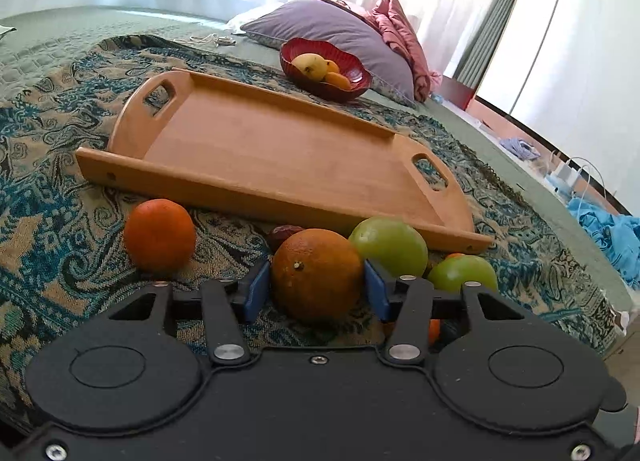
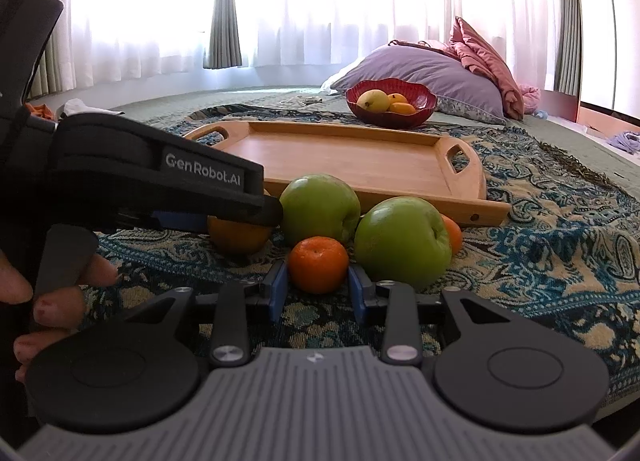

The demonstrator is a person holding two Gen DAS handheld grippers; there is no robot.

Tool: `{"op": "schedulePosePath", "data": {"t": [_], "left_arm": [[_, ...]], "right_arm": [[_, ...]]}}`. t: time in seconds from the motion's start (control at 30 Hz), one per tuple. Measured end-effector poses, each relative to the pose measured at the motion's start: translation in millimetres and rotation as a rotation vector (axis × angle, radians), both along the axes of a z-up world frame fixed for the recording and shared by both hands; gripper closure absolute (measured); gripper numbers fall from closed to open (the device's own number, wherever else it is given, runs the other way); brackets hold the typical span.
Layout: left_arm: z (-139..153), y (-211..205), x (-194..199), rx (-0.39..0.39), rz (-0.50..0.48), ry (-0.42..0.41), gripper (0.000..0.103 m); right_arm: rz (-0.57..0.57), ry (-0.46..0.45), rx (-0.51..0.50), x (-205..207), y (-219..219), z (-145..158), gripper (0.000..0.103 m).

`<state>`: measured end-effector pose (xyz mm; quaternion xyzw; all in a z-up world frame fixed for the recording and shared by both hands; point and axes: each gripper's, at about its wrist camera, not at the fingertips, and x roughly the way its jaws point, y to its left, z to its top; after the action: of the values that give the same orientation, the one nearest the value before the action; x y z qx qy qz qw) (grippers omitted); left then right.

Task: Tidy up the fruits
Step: 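Close the right gripper on a small mandarin while the left gripper grasps a large navel orange, then lift and carry the mandarin and navel orange over the wooden tray with both grippers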

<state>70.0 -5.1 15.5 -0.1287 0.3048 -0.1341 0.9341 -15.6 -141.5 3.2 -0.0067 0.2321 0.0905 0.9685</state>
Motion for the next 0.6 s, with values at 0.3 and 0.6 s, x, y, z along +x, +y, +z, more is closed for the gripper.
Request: {"op": "schedulePosePath", "data": {"t": [0.3, 0.6], "left_arm": [[7.5, -4.3, -12.5, 0.08, 0.025, -0.037, 0.055], [15.5, 2.0, -20.6, 0.134, 0.065, -0.056, 0.055]], "right_arm": [[-0.007, -0.018, 0.008, -6.7, -3.1, 3.0, 0.066], [0.003, -0.063, 0.004, -19.2, -5.7, 15.4, 0.075]]}}
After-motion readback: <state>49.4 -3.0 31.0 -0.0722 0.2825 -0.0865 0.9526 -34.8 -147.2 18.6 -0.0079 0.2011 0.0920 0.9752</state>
